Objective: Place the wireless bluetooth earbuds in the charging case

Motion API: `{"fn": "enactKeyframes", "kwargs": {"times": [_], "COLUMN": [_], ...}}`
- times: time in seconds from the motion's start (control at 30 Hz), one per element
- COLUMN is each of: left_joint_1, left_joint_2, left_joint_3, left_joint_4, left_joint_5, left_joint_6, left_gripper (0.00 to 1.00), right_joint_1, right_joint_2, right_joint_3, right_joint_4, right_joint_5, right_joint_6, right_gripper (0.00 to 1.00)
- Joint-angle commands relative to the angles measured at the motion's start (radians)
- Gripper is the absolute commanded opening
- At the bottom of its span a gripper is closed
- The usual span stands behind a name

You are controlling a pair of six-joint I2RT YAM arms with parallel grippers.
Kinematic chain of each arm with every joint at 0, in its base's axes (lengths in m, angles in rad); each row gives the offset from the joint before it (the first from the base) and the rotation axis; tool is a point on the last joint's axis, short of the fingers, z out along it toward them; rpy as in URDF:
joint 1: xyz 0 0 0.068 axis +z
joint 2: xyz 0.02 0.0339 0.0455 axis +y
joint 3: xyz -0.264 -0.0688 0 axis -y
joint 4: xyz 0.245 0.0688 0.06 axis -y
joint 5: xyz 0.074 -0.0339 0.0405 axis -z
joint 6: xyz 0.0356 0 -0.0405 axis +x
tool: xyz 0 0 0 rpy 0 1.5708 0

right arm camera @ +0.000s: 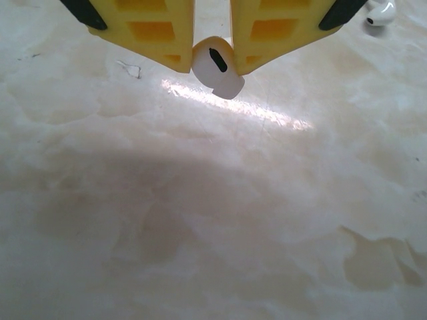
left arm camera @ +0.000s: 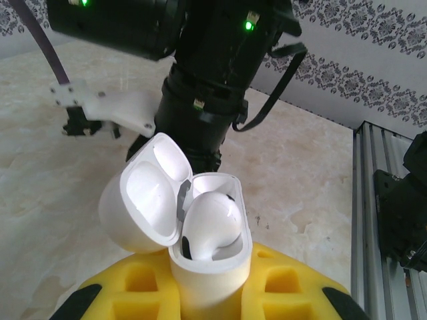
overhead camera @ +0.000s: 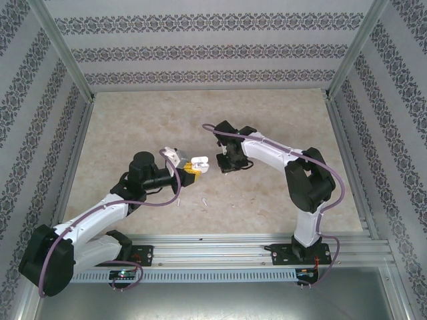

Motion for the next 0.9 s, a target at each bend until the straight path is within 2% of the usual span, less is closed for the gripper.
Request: {"fn": "enactKeyframes", "kwargs": {"times": [0.0,0.27,0.6,0.87], "left_joint_1": [0.007,0.007,0.006,0.007], "left_joint_2": [-0.046,-0.126,-0.128,-0.145], "left_joint_3": [-0.022,-0.033,-0.027,-0.024], "left_joint_4": [0.054,-0.036,-0.054,-0.081], "left_joint_5": [0.002,-0.023,-0.026,-0.025], "left_joint_6": [-0.032,-0.016,-0.01,-0.01], "left_gripper": [0.0,0.0,0.0,0.0], "right_joint_1": [0.004,0.011,0.013,0.01], "right_joint_2": [0.048,0.117,0.16,0.189], "right_joint_3": [-0.026,-0.02,0.01,0.023], "right_joint_4": [0.019,0.014,0.014,0.034], "right_joint_5": [-0.045,-0.054,-0.049,-0.05], "right_joint_6": [-0.02,-0.031,-0.04,-0.049], "right_gripper": [0.16,0.18,0.26,0.25]}}
